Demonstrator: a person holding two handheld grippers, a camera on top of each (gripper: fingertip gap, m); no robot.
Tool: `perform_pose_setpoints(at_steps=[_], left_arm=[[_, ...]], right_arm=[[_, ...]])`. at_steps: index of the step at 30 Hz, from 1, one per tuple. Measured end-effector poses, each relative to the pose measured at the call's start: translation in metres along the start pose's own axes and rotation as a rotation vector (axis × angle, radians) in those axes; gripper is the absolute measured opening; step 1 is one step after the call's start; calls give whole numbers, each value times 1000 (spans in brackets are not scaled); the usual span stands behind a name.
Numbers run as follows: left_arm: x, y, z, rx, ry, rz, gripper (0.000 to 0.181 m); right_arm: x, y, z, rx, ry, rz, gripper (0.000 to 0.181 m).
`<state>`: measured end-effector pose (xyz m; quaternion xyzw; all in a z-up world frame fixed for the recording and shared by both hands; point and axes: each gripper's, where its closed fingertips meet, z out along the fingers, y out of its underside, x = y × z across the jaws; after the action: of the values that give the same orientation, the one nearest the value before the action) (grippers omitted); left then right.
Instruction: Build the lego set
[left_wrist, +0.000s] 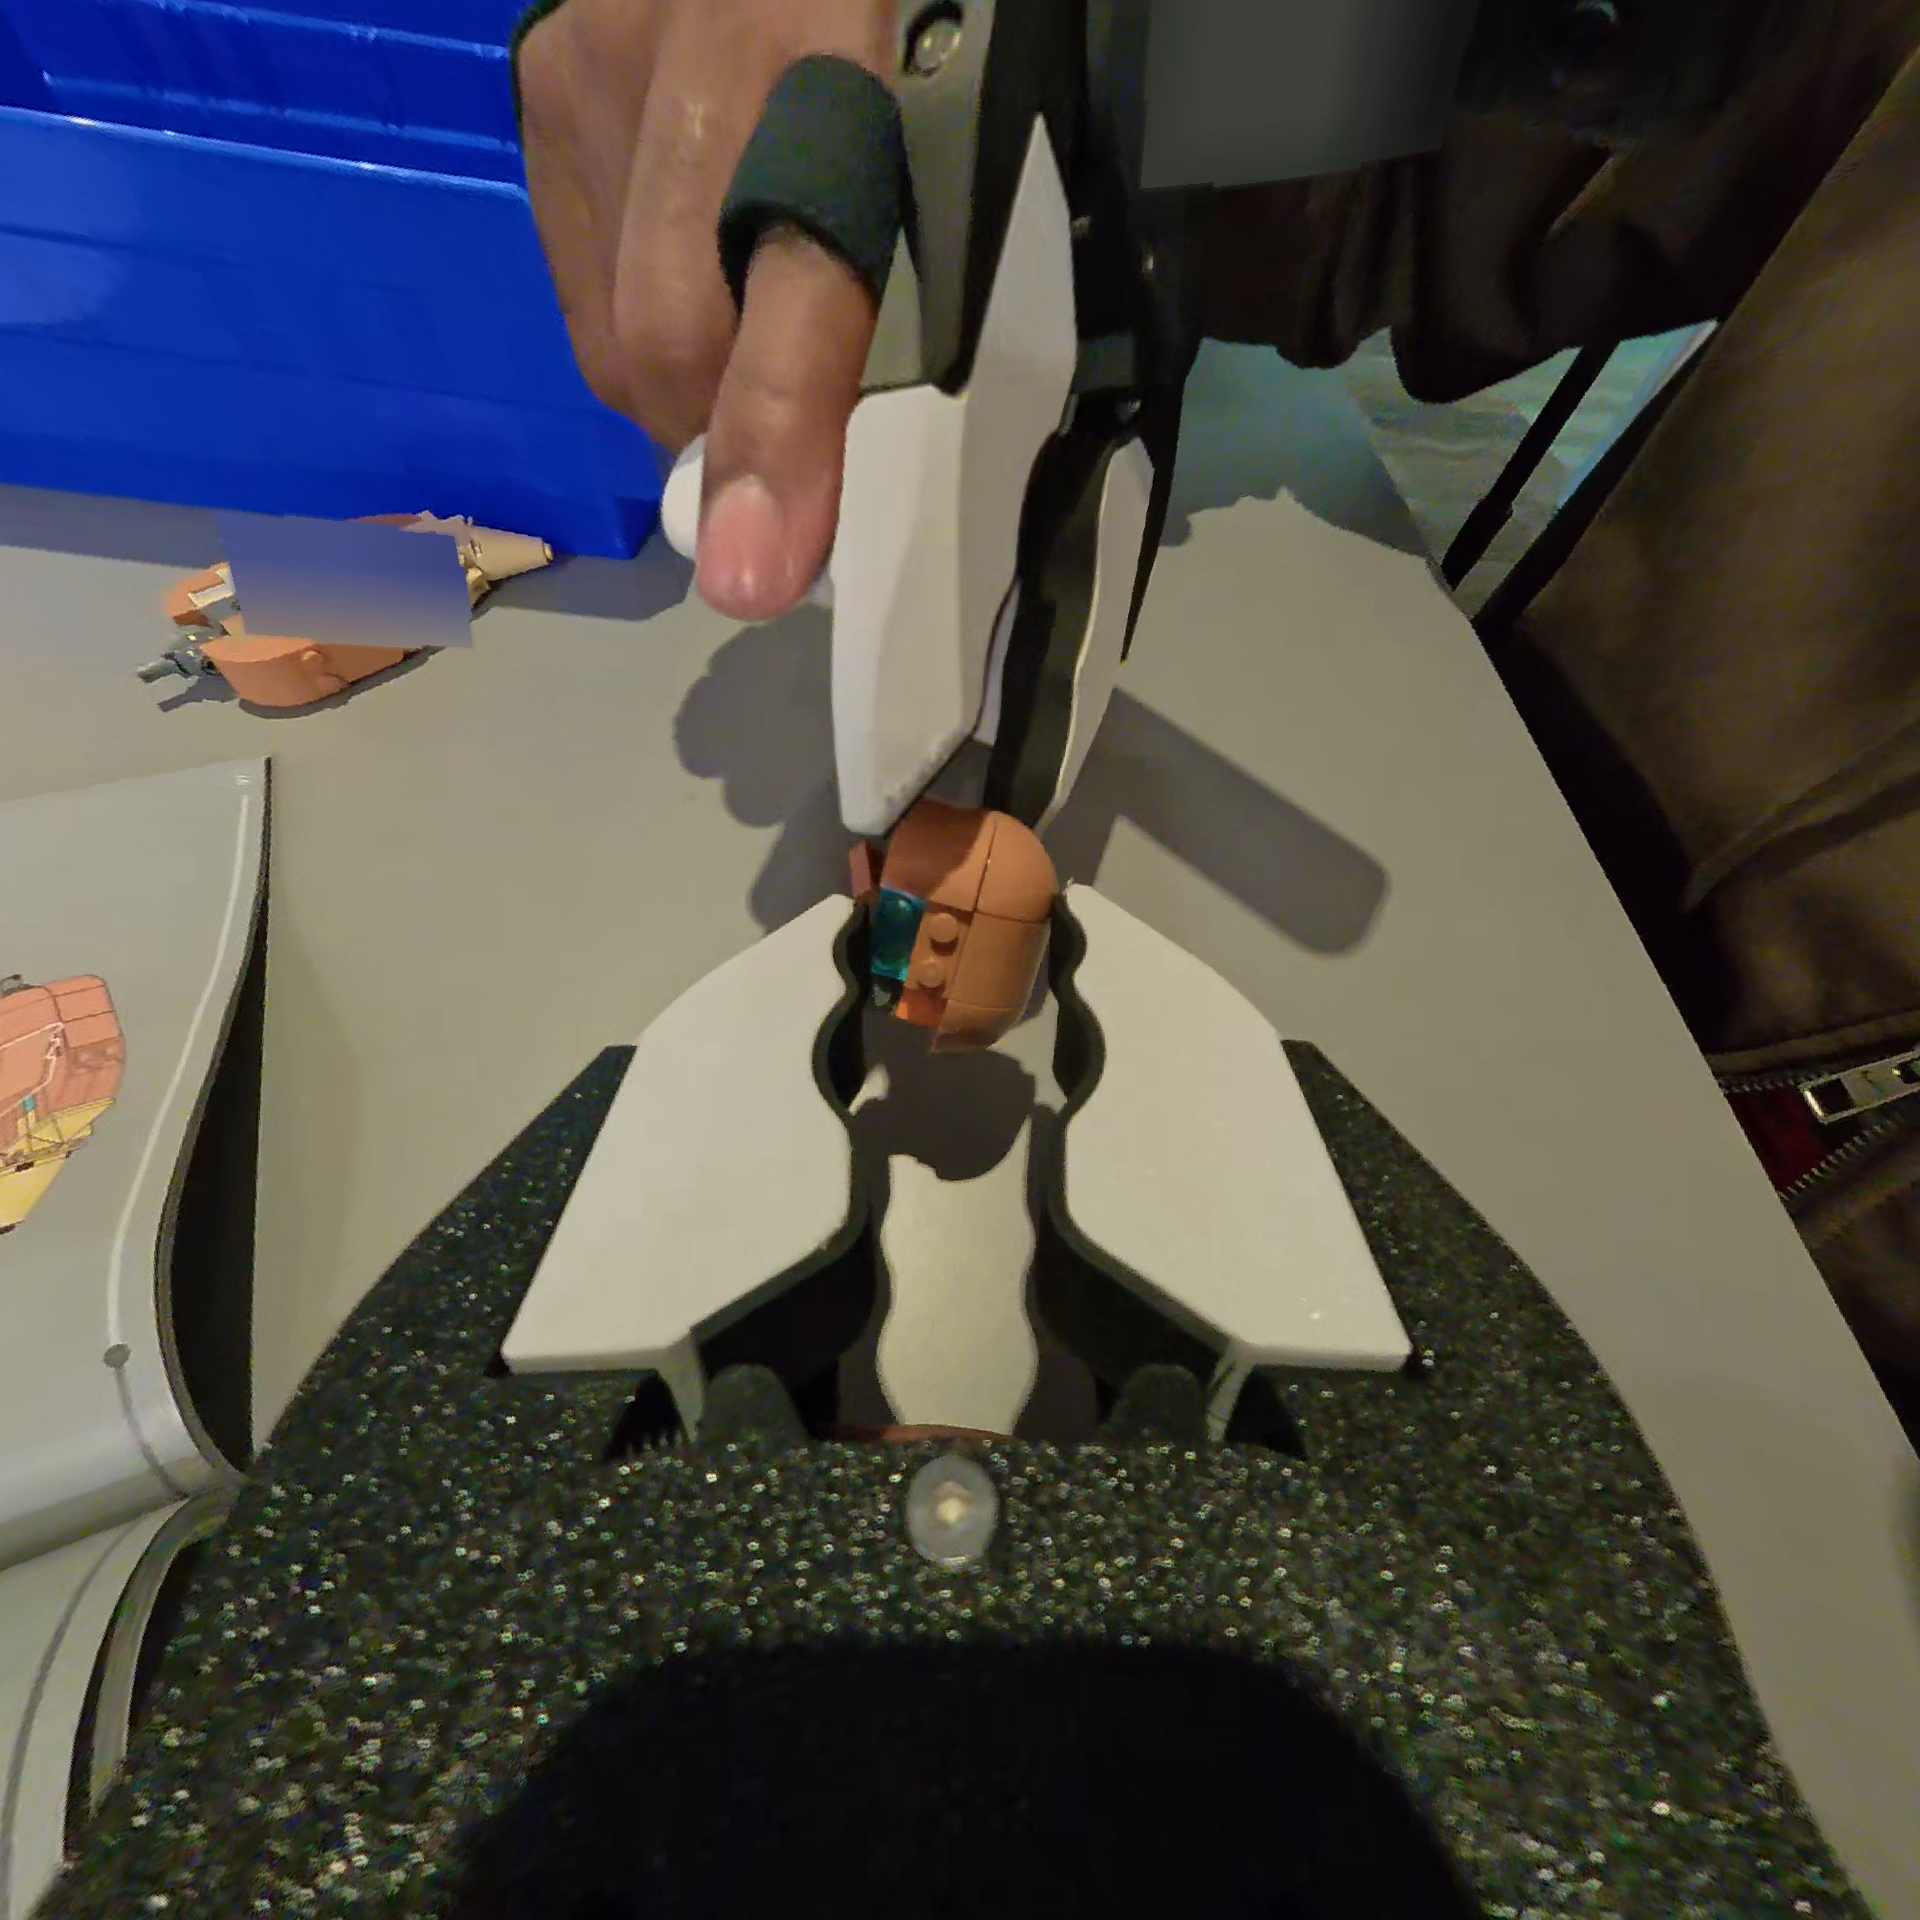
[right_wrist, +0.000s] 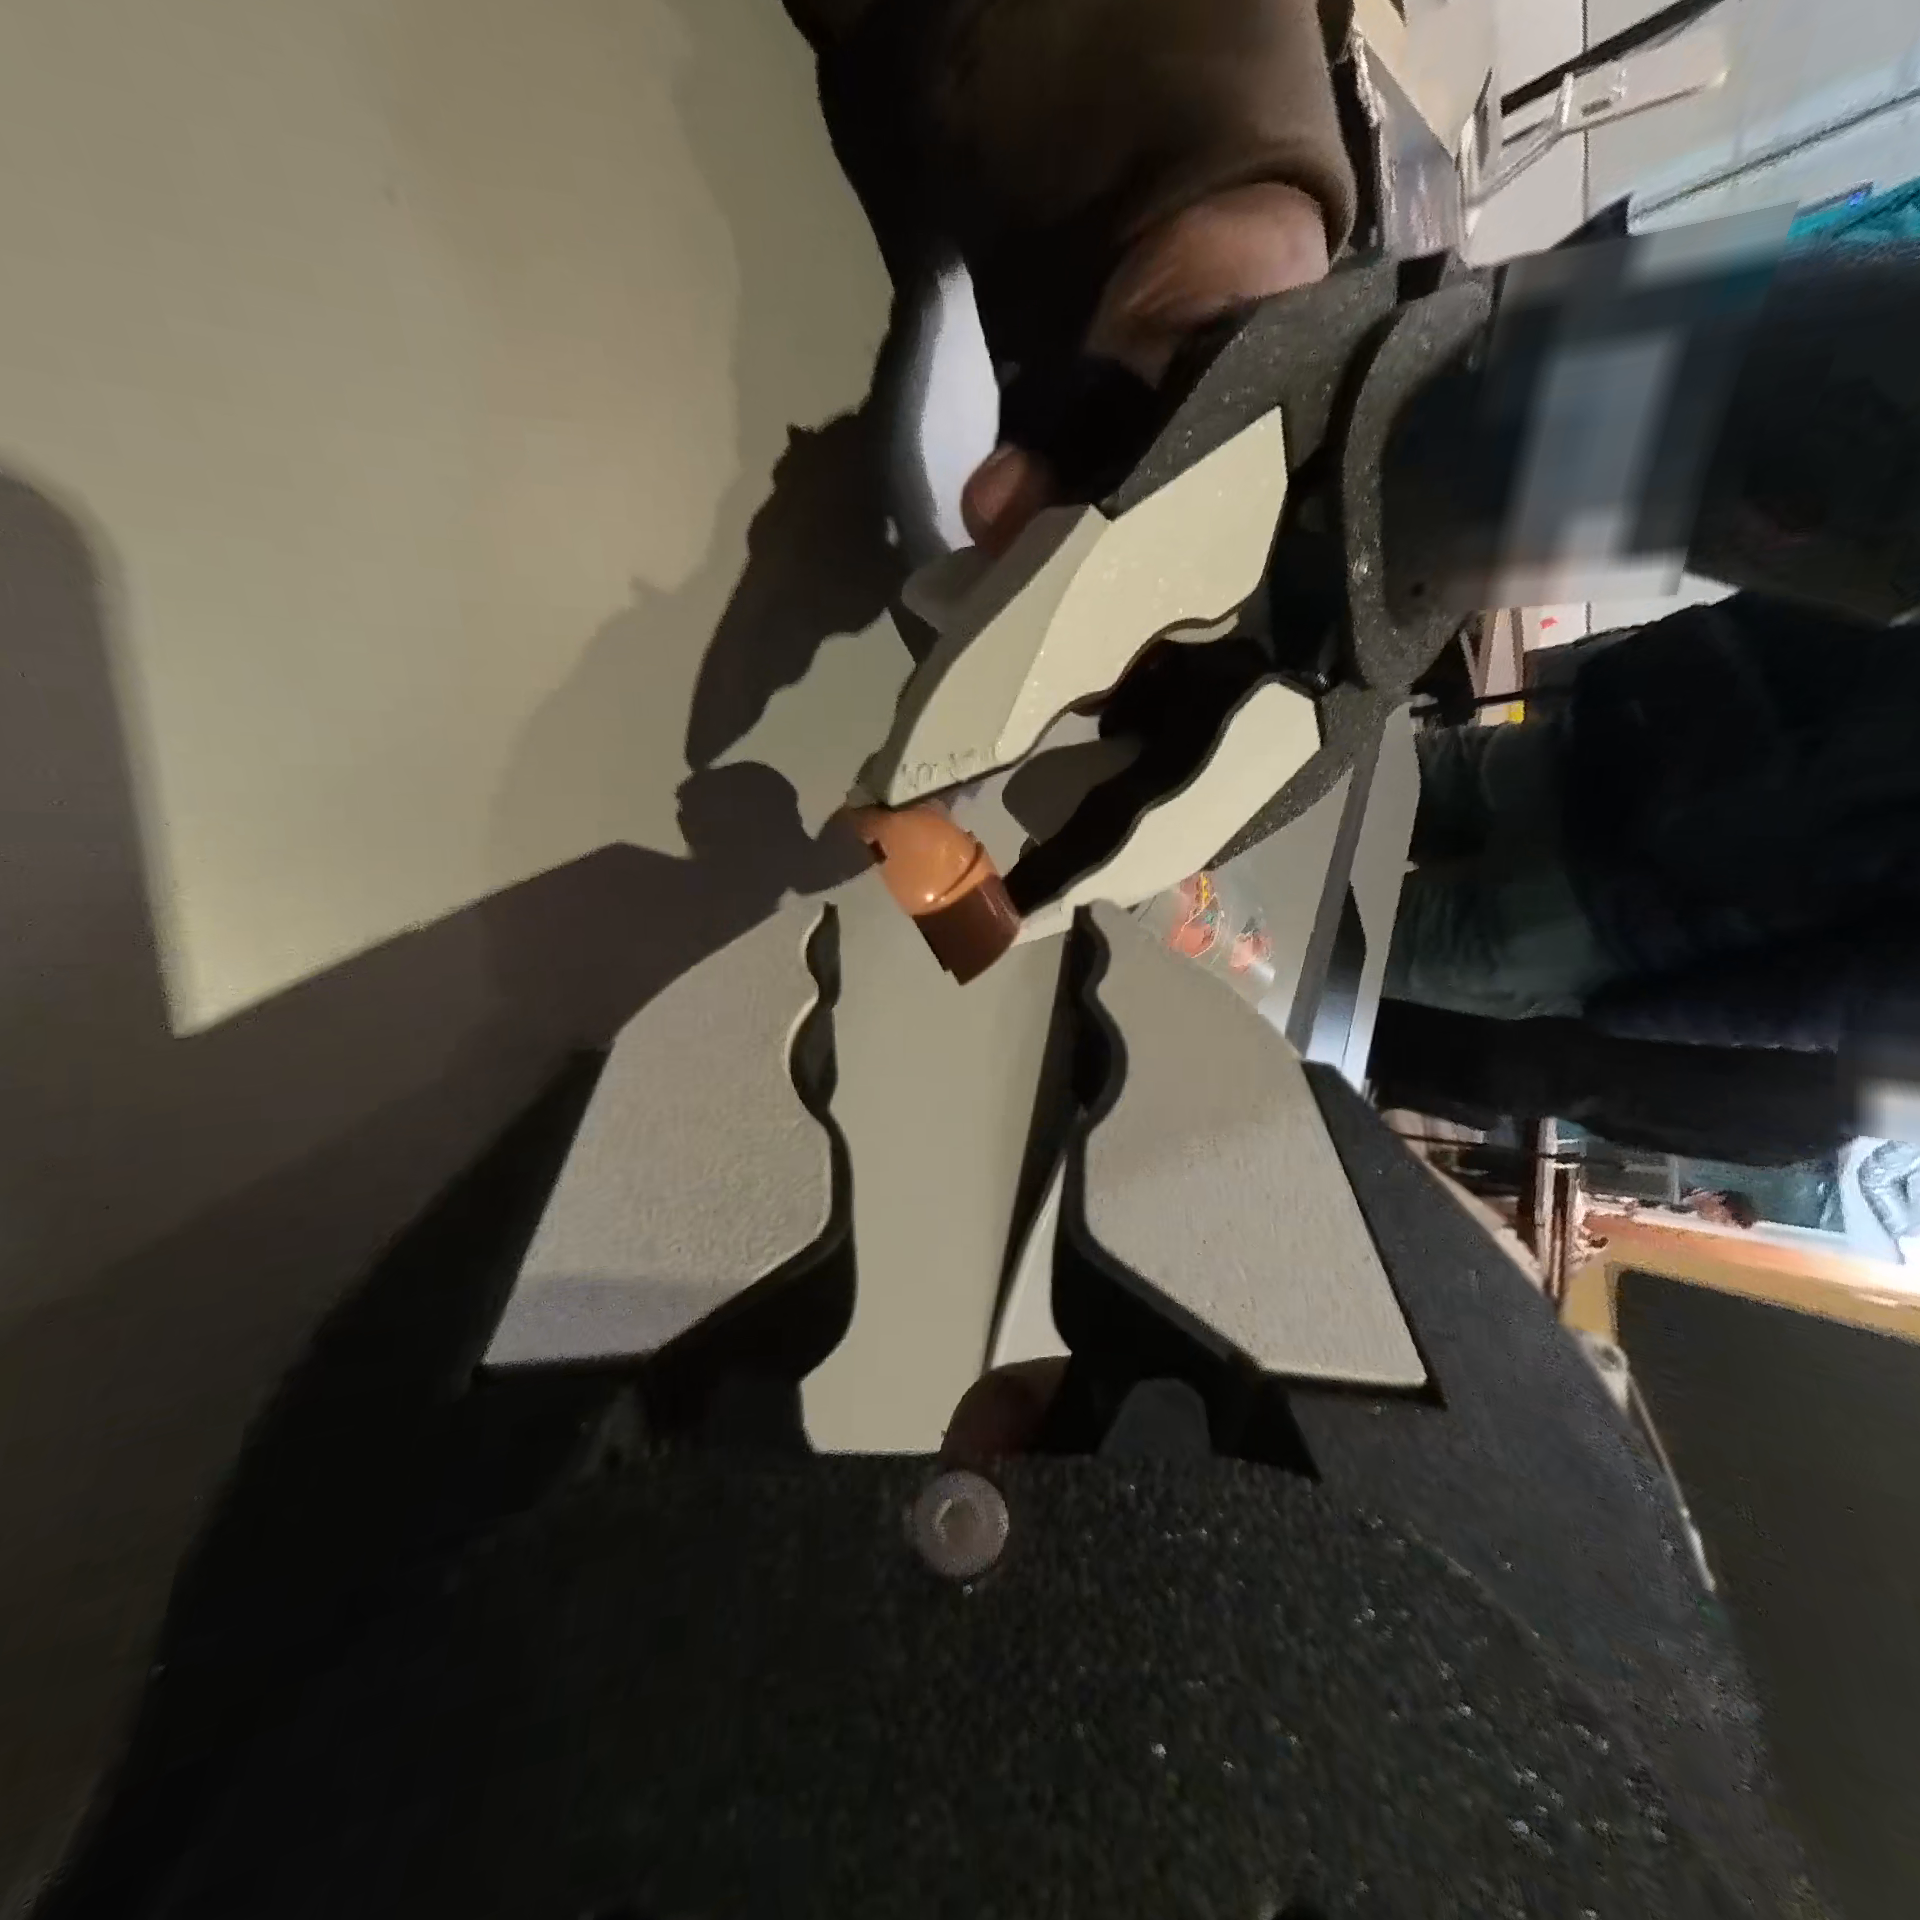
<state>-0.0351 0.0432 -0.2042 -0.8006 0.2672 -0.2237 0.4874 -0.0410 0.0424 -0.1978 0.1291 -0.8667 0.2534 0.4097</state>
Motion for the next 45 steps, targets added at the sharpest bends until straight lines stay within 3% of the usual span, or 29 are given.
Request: perform_pose_setpoints(at_steps=[9,34,38,42,45], left_arm=[[2,-1,-2,14,28,-26,33],[5,-3,-2,49,84,-77,32],[0,-9,-6,93,58,-99,36],[-7,-13,-17,136,36,-151,56],[-15,-13,-16,164,35,-237,60]], right_arm=[[-1,-5,5,-1,32,-97,20],[-2,-6,4,-34,79,-158,16],[9,-5,1,-47,166,-100,16],[27,0,-5,-44,328,51,16],[33,2,-9,-21,448,160,16]])
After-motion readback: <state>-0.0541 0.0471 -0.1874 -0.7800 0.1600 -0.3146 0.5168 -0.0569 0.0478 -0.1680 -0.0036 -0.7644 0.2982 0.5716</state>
